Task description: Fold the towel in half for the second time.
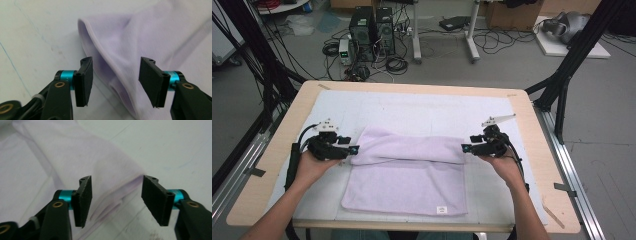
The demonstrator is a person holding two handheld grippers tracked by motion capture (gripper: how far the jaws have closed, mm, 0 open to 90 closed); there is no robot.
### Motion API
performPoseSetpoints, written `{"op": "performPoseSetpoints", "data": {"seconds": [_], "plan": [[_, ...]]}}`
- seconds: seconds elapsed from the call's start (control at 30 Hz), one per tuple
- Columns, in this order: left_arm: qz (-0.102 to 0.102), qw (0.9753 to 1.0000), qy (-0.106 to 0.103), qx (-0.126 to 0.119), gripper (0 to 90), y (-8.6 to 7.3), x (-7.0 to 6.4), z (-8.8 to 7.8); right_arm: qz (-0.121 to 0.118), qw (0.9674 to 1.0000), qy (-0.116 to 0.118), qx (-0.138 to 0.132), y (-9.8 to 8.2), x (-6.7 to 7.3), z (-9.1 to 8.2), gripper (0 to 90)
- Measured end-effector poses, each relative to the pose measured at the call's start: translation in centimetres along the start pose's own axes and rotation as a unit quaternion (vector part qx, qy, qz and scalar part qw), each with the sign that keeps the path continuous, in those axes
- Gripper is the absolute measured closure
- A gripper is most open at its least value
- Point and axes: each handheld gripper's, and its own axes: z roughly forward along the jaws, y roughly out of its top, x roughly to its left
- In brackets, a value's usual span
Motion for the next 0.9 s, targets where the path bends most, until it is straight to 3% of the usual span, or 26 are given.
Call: {"op": "performPoseSetpoints", "data": {"seconds": [0.1, 0.2, 0.23, 0.3, 0.33, 0.37, 0.4, 0.43, 0.47, 0.7, 0.9], "plan": [[-0.006, 0.9999, 0.016, 0.001, 40.2, 1.8, 0.6, 1.5, 0.004, 1.0000, -0.004, 0.001, 1.1, -0.8, 1.1, 35.4], [-0.014, 0.9995, 0.019, 0.020, 41.7, 2.7, 1.2, 3.3, 0.010, 0.9998, -0.004, 0.016, 1.4, -1.4, 2.5, 35.0], [-0.018, 0.9994, 0.009, 0.029, 46.8, 2.7, 1.4, 3.8, 0.016, 0.9997, -0.001, 0.020, 1.4, -1.7, 2.9, 35.0], [-0.020, 0.9988, 0.001, 0.045, 66.2, 2.6, 1.6, 4.5, 0.024, 0.9992, 0.002, 0.033, 1.2, -2.0, 3.5, 37.4], [-0.021, 0.9984, -0.006, 0.051, 74.7, 2.5, 1.6, 4.7, 0.028, 0.9987, 0.011, 0.042, 1.0, -2.0, 3.9, 42.1], [-0.022, 0.9981, -0.015, 0.056, 83.0, 2.3, 1.7, 4.7, 0.029, 0.9980, 0.023, 0.051, 0.9, -2.1, 4.1, 54.4], [-0.020, 0.9981, -0.015, 0.057, 83.8, 2.3, 1.7, 4.6, 0.026, 0.9971, 0.038, 0.060, 0.7, -2.0, 4.2, 69.0], [-0.018, 0.9986, -0.016, 0.048, 84.5, 2.4, 1.7, 4.1, 0.018, 0.9965, 0.053, 0.062, 0.6, -1.8, 4.2, 77.3], [-0.023, 0.9988, -0.019, 0.039, 84.7, 2.4, 1.7, 3.7, 0.005, 0.9966, 0.051, 0.064, 0.6, -1.5, 4.0, 84.1], [-0.025, 0.9983, -0.043, -0.030, 85.0, 2.6, 0.9, -1.5, -0.035, 0.9979, 0.055, 0.003, 1.3, 0.7, 0.5, 85.2], [-0.003, 0.9972, -0.057, -0.049, 84.9, 0.2, -1.3, -5.3, -0.073, 0.9942, 0.072, -0.030, 0.4, 3.5, -3.1, 84.8]]}}
